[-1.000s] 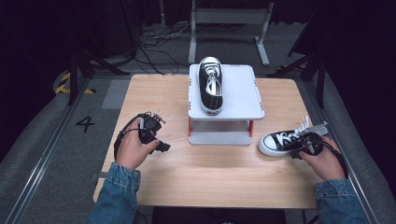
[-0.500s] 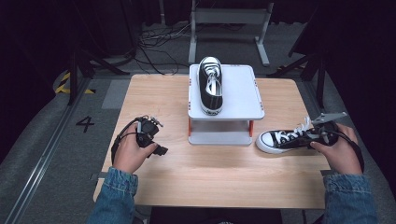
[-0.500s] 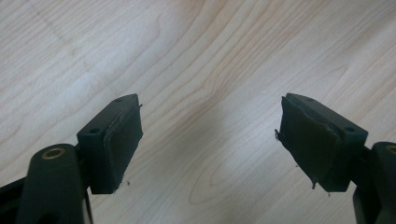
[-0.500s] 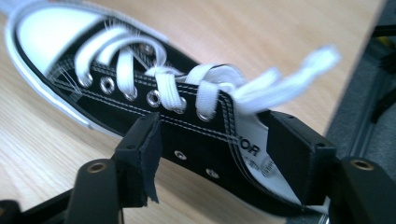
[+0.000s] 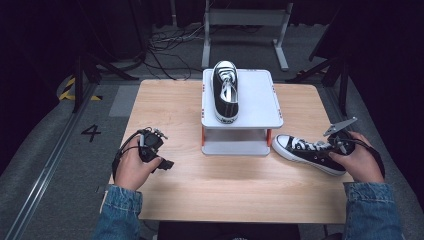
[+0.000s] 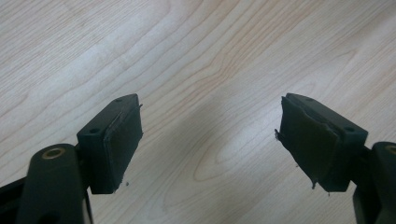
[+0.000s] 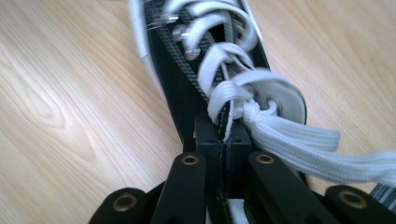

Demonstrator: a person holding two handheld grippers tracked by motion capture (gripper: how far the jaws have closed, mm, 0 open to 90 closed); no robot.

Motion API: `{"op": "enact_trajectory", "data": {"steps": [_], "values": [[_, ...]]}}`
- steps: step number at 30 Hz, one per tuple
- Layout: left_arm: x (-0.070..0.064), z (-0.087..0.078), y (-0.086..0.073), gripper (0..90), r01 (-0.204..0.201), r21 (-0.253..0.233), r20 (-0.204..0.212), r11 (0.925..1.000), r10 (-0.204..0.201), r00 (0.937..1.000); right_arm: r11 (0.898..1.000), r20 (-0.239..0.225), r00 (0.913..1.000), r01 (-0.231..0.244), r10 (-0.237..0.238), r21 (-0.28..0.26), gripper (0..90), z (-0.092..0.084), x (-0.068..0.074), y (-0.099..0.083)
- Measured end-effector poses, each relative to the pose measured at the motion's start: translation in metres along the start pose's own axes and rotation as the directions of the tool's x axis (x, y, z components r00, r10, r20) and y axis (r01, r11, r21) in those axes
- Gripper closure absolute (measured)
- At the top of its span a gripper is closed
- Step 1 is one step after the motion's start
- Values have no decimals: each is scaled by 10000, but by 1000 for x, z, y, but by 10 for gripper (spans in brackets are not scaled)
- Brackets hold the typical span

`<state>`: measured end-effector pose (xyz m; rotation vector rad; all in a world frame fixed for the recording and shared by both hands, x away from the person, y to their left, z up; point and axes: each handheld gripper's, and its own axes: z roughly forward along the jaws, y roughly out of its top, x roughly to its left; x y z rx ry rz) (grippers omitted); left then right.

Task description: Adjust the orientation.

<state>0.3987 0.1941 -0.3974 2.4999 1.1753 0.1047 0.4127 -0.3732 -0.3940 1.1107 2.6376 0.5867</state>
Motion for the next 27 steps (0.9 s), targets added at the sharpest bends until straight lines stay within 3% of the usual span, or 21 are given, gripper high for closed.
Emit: {"op": "enact_trajectory", "data": {"steps": [3, 6, 8, 12, 14, 15, 17, 19, 21, 27], "values": [[-2, 1, 5, 218, -104, -33, 76, 9999, 105, 9999, 9991, 786, 9960, -424, 426, -46, 882, -9, 9, 6], [-2, 2, 8, 217, -207, -56, 65, 9998, 207, 9998, 9952, 1888, 9772, -937, 976, -291, 882, -13, 17, 10], [-3, 2, 10, 217, -207, -49, 67, 9998, 207, 9998, 9908, 2068, 9691, -1278, 1342, -438, 882, -10, 21, 11], [-4, 3, 14, 218, -341, -88, 142, 9994, 342, 9993, 9876, 1195, 9808, -1566, 1543, 100, 863, 5, 40, 17], [-4, 3, 15, 217, -357, -117, 154, 9993, 358, 9992, 9876, 512, 9866, -1561, 1551, 147, 784, 7, 51, 21], [-5, 3, 16, 217, -333, -67, 152, 9994, 333, 9993, 9855, 27, 9855, -1694, 1694, 39, 734, 9, 56, 23], [-5, 4, 17, 217, -374, -77, 160, 9993, 375, 9992, 9853, -517, 9839, -1709, 1708, 37, 689, 10, 64, 28], [-5, 4, 18, 217, -449, -80, 169, 9990, 450, 9988, 9854, -826, 9822, -1702, 1688, -108, 675, 13, 68, 31], [-6, 4, 18, 217, -464, -93, 215, 9989, 466, 9987, 9755, -1165, 9710, -2154, 2090, -450, 674, 15, 66, 29], [-5, 3, 20, 217, -414, -165, 198, 9990, 417, 9989, 9801, -1174, 9759, -1911, 1838, -539, 588, 3, 70, 27]]}}
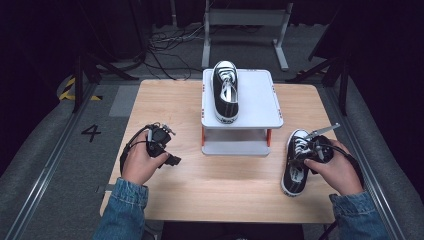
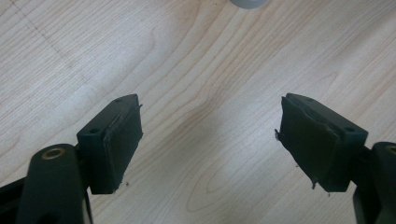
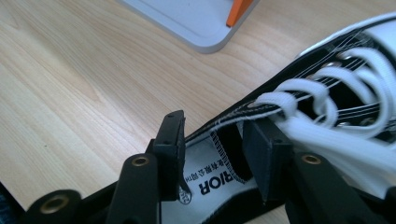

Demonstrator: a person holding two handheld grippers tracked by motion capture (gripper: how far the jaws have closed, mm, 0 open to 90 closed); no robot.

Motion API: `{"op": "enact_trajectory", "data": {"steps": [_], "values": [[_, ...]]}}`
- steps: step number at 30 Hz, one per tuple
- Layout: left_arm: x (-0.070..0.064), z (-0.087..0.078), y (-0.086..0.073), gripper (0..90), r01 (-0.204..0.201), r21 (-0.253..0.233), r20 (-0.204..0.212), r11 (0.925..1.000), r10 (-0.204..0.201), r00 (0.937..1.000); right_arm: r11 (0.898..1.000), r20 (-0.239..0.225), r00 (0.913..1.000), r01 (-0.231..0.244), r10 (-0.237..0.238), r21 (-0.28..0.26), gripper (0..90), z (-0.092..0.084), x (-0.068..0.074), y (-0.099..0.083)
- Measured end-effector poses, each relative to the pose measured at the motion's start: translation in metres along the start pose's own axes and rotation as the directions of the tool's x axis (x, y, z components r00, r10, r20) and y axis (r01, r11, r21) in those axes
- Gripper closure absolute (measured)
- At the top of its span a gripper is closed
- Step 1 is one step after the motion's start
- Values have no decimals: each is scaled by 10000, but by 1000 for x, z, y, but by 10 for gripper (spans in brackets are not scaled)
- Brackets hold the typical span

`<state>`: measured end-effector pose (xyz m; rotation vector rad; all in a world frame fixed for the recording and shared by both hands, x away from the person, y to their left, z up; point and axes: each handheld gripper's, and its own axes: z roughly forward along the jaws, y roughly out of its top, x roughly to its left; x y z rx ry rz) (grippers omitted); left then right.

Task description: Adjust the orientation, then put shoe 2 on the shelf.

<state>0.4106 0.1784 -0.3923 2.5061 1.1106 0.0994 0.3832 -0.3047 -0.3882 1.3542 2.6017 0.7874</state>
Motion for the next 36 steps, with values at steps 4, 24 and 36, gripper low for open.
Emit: {"op": "enact_trajectory", "data": {"steps": [4, 24, 36], "values": [[-1, -1, 2, 217, -56, -62, 44, 10000, 56, 10000, 9921, 744, 9923, 1039, -986, -698, 546, -28, 1, -2], [5, -7, -11, 214, 220, -77, 48, 9997, -220, 9997, 9668, 1204, 9592, 2536, -2557, 324, 450, 9, -24, 1], [7, -10, -18, 215, 410, -44, -44, 9992, -410, 9992, 9877, 1067, 9822, 1510, -1545, 405, 787, 2, -34, 4]]}}
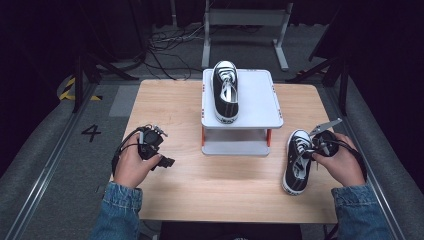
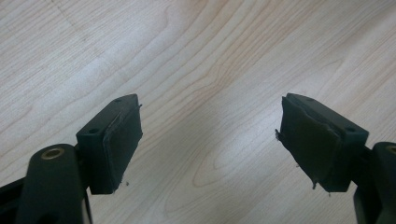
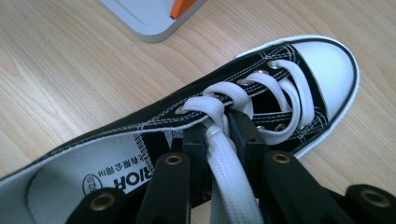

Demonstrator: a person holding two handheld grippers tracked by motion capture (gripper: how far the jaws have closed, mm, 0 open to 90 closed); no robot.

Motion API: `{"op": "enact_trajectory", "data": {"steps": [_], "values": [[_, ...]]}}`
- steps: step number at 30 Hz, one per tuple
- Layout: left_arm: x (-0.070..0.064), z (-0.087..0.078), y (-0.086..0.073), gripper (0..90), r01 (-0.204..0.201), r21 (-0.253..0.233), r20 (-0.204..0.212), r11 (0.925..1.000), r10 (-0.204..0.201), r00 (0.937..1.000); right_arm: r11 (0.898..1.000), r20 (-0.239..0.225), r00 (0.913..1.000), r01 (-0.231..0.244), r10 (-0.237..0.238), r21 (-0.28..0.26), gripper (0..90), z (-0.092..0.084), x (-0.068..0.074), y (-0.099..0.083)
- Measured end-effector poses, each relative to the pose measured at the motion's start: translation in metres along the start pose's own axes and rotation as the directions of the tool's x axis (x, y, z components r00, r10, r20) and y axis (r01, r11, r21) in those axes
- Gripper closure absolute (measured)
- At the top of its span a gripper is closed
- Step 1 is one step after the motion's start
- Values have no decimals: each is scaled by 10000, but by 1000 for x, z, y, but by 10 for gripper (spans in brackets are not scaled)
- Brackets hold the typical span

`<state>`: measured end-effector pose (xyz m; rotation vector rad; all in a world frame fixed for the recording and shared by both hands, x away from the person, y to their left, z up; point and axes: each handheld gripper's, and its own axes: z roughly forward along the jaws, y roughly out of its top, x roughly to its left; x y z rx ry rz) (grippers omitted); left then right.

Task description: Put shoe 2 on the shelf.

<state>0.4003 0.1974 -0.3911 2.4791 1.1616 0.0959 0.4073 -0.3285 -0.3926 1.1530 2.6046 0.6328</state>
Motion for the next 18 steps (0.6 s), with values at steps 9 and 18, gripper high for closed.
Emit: {"op": "enact_trajectory", "data": {"steps": [9, 18], "values": [[3, 2, 0, 217, 77, 3, -3, 10000, -77, 10000, 9992, 189, 9995, 247, -253, 299, 808, -17, -8, 12], [8, 0, -4, 217, 151, -30, -2, 9999, -151, 9999, 9963, 124, 9972, 727, -733, 457, 810, -37, -11, 29]]}}
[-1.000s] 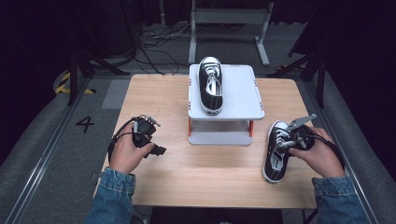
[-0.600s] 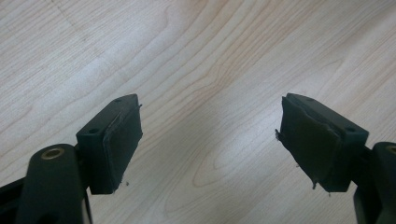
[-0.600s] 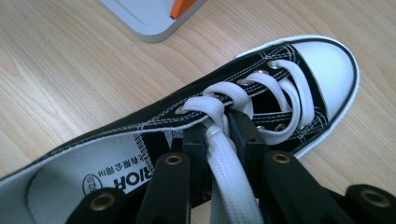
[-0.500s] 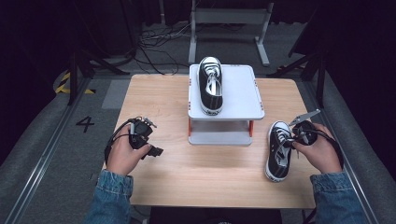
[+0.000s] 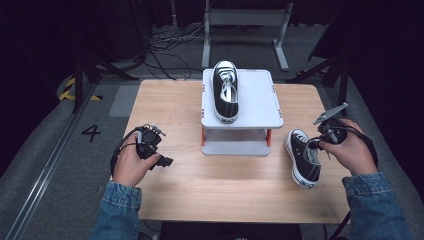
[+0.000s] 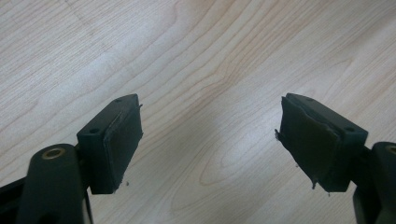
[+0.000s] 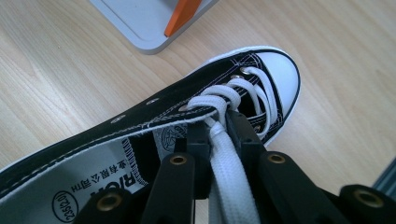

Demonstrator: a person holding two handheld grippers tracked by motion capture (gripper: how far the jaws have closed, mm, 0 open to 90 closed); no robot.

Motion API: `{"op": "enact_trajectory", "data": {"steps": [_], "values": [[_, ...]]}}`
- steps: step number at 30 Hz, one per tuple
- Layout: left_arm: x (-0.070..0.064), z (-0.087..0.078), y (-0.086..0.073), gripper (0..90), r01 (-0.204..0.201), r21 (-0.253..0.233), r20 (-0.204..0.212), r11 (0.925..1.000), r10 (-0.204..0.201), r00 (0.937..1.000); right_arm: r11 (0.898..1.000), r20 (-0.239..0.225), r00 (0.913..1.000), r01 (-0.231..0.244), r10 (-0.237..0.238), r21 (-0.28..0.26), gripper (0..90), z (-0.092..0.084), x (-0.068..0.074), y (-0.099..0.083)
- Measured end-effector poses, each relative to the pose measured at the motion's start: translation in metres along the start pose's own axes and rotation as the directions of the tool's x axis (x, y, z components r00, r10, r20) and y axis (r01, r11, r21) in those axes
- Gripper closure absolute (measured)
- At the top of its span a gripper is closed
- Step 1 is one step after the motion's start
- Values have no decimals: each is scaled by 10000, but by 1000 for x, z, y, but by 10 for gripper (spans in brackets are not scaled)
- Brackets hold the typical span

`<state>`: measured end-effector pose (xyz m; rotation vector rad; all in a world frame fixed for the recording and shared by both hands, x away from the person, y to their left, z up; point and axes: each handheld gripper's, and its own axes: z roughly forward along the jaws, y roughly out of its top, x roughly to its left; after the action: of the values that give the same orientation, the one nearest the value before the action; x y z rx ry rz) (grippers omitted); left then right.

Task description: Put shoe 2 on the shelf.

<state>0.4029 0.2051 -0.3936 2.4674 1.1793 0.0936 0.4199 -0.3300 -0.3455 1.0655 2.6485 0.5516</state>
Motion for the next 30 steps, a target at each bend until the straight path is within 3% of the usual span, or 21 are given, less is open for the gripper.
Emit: {"op": "enact_trajectory", "data": {"steps": [7, 9, 15, 23, 30], "values": [[3, -3, -8, 215, 172, -65, -51, 9998, -173, 9998, 9992, 559, 9977, 387, -382, -80, 810, -27, -6, 20], [3, -3, -11, 189, -111, -50, 71, 9999, 112, 9999, 9991, 598, 9973, 423, -417, -84, 810, -33, -8, 25], [2, -4, -11, 190, -125, -78, 71, 9999, 126, 9999, 9978, 818, 9949, 612, -590, -245, 810, -62, -13, 45], [6, -6, -11, 198, 19, -158, 30, 9999, -18, 10000, 9942, 1519, 9850, 912, -817, -562, 810, -95, -8, 79], [7, -5, -11, 181, 166, -281, -17, 9995, -167, 9999, 9900, 1779, 9800, 1068, -892, -922, 811, -105, -4, 103]]}}
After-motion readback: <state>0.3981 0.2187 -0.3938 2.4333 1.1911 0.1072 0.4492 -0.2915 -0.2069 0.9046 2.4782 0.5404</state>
